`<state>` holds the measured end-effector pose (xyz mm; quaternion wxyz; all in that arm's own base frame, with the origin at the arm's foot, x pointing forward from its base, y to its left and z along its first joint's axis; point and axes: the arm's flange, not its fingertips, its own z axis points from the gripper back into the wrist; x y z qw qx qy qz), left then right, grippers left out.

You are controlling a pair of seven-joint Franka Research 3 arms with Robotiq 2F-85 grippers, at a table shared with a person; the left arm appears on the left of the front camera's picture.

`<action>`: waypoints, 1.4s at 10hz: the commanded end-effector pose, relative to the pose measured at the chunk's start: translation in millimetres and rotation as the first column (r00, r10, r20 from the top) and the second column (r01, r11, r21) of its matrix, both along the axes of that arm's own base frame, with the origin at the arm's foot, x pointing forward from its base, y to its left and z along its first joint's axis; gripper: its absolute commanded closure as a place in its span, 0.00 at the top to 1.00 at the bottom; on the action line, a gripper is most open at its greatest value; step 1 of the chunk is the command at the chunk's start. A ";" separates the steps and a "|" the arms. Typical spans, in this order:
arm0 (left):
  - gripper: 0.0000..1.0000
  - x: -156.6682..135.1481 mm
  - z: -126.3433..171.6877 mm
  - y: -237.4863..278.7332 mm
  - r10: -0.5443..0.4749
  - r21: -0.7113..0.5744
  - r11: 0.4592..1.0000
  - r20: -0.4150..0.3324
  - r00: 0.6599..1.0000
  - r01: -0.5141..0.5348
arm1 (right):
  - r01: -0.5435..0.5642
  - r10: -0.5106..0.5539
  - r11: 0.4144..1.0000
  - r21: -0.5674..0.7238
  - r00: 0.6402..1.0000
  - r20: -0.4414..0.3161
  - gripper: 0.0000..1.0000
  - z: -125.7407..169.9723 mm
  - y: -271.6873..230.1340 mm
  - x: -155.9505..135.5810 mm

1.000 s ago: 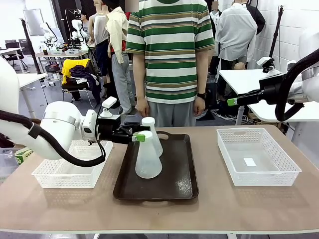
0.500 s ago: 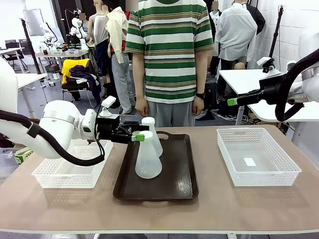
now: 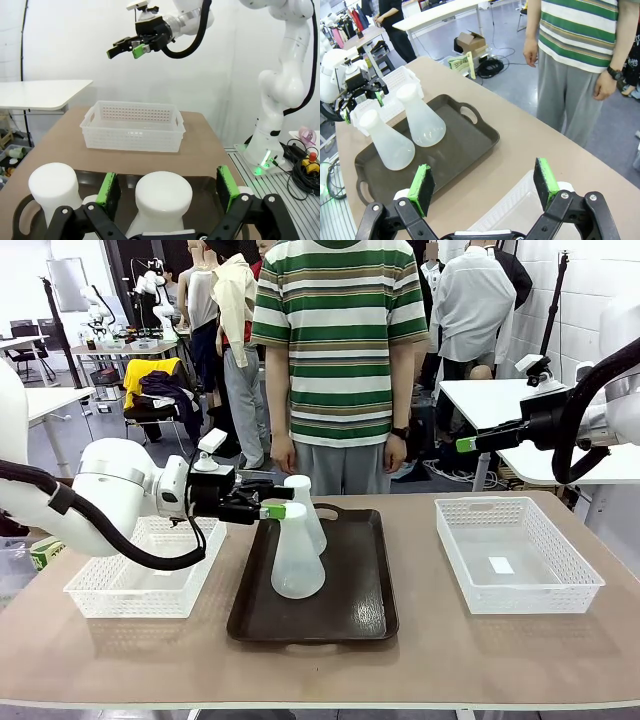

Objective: Prepare the laboratory tools.
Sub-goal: Place the picked Big flask upright in the Handle tray as directed by the person.

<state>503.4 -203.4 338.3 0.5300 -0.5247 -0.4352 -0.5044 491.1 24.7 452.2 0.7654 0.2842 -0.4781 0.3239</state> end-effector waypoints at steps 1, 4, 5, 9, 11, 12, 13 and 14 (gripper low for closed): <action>1.00 1.1 -0.5 -3.1 -0.013 0.003 1.000 0.003 1.000 0.013 | 0.007 -0.007 1.000 -0.010 1.000 -0.011 1.00 1.9 0.0 1.0; 1.00 1.1 -0.5 -3.1 -0.013 0.003 1.000 0.003 1.000 0.013 | 0.007 -0.007 1.000 -0.010 1.000 -0.011 1.00 1.9 0.0 1.0; 1.00 1.1 -0.5 -3.1 -0.013 0.003 1.000 0.003 1.000 0.013 | 0.007 -0.007 1.000 -0.010 1.000 -0.011 1.00 1.9 0.0 1.0; 1.00 1.1 -0.5 -3.1 -0.013 0.003 1.000 0.003 1.000 0.013 | 0.007 -0.007 1.000 -0.010 1.000 -0.011 1.00 1.9 0.0 1.0; 1.00 1.1 -0.5 -3.1 -0.013 0.003 1.000 0.003 1.000 0.013 | 0.007 -0.007 1.000 -0.010 1.000 -0.011 1.00 1.9 0.0 1.0; 1.00 1.1 -0.5 -3.1 -0.013 0.003 1.000 0.003 1.000 0.013 | 0.007 -0.007 1.000 -0.010 1.000 -0.011 1.00 1.9 0.0 1.0; 1.00 1.1 -0.5 -3.1 -0.013 0.003 1.000 0.003 1.000 0.013 | 0.007 -0.007 1.000 -0.010 1.000 -0.011 1.00 1.9 0.0 1.0; 1.00 1.1 -0.5 -3.1 -0.013 0.003 1.000 0.003 1.000 0.013 | 0.007 -0.007 1.000 -0.010 1.000 -0.011 1.00 1.9 0.0 1.0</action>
